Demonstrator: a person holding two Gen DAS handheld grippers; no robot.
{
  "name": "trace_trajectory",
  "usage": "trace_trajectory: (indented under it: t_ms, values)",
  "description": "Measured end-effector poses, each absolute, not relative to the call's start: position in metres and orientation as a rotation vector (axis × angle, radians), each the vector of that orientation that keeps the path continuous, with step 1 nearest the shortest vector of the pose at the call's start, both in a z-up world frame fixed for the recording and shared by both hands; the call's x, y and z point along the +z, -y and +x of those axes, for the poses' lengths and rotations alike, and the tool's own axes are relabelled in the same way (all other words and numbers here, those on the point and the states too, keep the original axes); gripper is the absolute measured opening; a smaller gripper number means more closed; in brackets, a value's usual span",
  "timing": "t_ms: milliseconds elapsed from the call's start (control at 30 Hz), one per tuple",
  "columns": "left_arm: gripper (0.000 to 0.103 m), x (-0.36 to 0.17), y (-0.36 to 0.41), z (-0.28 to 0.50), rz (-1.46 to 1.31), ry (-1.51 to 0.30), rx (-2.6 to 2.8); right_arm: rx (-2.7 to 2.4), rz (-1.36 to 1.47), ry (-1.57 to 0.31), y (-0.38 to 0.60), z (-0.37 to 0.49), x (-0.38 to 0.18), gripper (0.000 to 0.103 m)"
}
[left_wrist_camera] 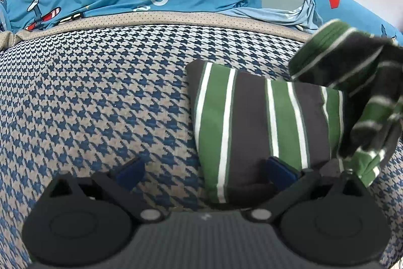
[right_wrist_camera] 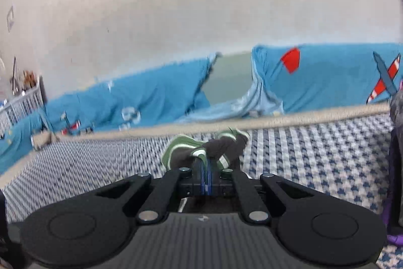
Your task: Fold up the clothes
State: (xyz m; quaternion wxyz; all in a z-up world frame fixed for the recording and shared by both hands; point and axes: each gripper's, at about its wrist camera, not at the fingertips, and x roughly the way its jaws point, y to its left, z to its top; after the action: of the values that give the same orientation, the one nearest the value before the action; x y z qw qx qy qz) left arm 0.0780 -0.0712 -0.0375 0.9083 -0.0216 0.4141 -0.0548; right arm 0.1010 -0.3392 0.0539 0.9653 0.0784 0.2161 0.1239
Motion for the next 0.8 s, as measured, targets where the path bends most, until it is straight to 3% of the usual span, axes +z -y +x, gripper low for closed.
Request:
trace_trajectory:
  t_ms: [533, 800]
  values:
    - [0.103, -0.014, 0.092, 0.064, -0.085, -0.755, -0.222, 0.225, 0.338, -0.31, 0.358, 0.099, 0.09, 0.004]
    - [0.103, -0.03, 0.106, 0.06, -0.003, -0.816, -0.243, 0.046, 0.174, -0.452, 0.349, 0.109, 0.075, 0.005]
